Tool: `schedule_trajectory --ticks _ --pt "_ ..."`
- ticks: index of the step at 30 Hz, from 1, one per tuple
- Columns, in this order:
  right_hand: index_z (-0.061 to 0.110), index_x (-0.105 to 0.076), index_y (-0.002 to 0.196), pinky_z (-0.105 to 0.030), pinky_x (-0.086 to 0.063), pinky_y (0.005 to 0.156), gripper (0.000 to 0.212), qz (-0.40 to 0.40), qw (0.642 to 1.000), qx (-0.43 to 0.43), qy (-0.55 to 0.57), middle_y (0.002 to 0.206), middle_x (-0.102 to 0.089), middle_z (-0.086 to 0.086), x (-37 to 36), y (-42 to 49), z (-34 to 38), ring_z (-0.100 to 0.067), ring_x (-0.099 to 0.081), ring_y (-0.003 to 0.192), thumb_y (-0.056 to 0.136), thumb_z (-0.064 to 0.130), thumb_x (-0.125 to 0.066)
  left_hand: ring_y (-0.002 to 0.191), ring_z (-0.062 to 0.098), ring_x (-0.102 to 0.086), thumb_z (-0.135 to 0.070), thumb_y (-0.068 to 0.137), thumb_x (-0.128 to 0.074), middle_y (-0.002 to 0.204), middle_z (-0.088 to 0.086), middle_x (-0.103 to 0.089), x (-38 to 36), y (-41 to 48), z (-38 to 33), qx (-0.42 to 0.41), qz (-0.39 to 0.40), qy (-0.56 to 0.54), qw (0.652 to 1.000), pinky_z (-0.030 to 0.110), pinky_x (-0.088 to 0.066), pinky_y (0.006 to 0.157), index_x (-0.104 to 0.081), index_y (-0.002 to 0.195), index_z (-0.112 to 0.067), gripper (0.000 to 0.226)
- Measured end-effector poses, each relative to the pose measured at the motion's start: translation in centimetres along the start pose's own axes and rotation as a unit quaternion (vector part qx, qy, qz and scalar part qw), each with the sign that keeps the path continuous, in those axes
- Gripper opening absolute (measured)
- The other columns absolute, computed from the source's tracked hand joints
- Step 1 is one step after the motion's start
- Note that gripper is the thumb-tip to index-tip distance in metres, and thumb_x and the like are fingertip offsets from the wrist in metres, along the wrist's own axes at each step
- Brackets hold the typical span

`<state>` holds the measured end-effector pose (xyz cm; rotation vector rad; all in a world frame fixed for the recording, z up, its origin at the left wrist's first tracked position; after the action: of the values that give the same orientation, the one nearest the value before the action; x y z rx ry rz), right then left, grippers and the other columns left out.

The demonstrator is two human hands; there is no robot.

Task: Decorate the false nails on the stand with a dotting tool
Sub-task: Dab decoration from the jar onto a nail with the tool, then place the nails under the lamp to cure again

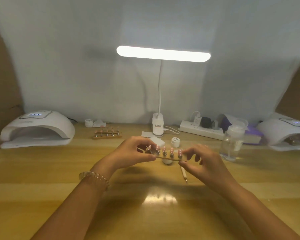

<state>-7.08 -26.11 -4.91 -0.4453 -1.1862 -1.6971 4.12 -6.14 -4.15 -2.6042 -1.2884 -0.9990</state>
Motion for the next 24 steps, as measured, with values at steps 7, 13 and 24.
schedule_trajectory --ticks 7,13,24 --pt "0.04 -0.072 0.076 -0.012 -0.038 0.054 0.022 -0.01 0.984 -0.164 0.065 0.07 -0.063 0.018 7.2 -9.0 -3.7 -0.003 -0.052 0.059 0.059 0.053 -0.073 0.078 0.0 -0.059 -0.041 0.077 -0.082 0.1 -0.019 -0.061 -6.3 0.3 -1.6 -0.044 0.074 0.086 0.993 0.018 -0.053 0.073 -0.059 0.117 -0.046 0.046" --pt "0.027 -0.076 0.08 -0.03 -0.042 0.07 0.03 -0.125 0.908 -0.394 0.076 0.082 -0.068 -0.005 14.4 -17.1 -10.9 -0.024 -0.057 0.071 0.06 0.042 -0.092 0.072 -0.005 -0.056 -0.047 0.084 -0.07 0.086 -0.025 -0.064 -11.3 0.5 -3.5 -0.103 0.136 0.126 0.977 0.015 -0.045 0.067 -0.067 0.099 -0.039 0.017" --pt "0.014 -0.067 0.105 -0.031 -0.036 0.063 0.028 -0.353 0.794 -0.494 0.012 0.085 -0.061 0.0 15.3 -13.8 -22.4 -0.013 -0.053 0.07 0.088 0.036 -0.072 0.098 0.016 -0.053 -0.031 0.09 -0.06 0.102 -0.006 -0.057 -24.6 6.2 -10.4 -0.162 0.084 0.152 0.971 0.031 -0.046 0.083 -0.061 0.1 -0.029 0.01"
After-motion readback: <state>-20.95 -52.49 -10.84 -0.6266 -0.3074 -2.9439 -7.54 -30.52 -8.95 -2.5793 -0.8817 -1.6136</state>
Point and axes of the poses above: each hand's wrist, its own y-axis towards the middle knuckle, its own x-axis out of the back of the hand, z = x × y, the point moved 4 cm from there along y, towards the middle knuckle
